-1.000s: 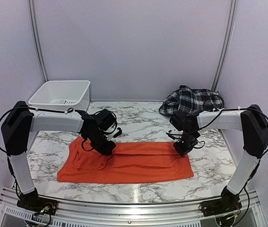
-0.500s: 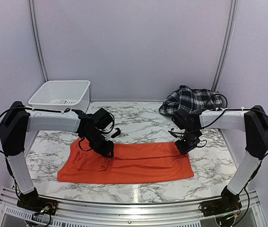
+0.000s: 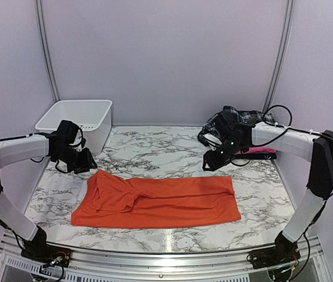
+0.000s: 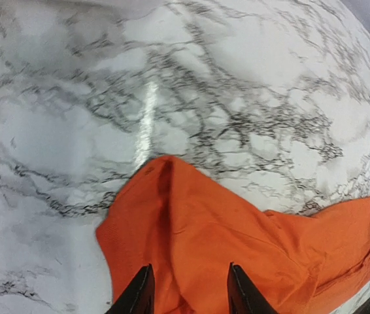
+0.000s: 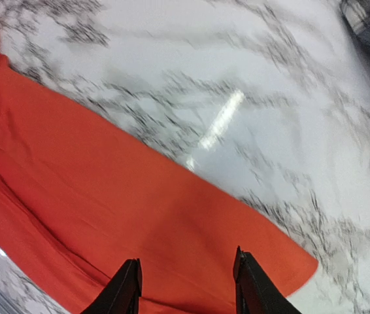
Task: Fold and stack the mixed laundry pile
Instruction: Adjust the rectangle-folded T-shirt at the center of the board.
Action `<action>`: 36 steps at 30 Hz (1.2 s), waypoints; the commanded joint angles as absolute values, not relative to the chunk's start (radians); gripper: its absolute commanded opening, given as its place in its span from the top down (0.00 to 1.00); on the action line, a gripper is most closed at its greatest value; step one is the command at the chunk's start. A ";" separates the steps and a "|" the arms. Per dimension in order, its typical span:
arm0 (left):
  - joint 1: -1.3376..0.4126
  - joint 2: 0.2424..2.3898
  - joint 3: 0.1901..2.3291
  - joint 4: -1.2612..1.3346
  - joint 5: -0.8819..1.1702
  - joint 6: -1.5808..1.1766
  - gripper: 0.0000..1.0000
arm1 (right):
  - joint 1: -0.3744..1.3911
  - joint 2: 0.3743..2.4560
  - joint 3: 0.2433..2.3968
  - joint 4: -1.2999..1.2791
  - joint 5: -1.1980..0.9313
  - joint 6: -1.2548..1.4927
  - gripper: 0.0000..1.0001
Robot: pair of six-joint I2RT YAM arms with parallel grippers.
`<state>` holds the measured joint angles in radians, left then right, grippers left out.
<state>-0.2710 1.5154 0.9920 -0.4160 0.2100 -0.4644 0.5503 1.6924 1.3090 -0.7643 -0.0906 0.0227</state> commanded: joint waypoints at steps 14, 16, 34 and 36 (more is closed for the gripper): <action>-0.160 1.628 0.851 -0.210 0.369 -0.622 0.95 | 0.983 2.281 2.121 -0.610 -0.485 0.030 0.64; -0.160 1.653 0.854 -0.204 0.373 -0.624 0.97 | 1.010 2.348 2.216 -0.626 -0.499 0.033 0.64; -0.160 1.738 0.837 -0.169 0.317 -0.639 1.00 | 1.152 2.578 2.420 -0.641 -0.339 0.048 0.46; -0.160 1.735 0.826 -0.160 0.318 -0.642 1.00 | 1.156 2.580 2.422 -0.627 -0.315 0.053 0.48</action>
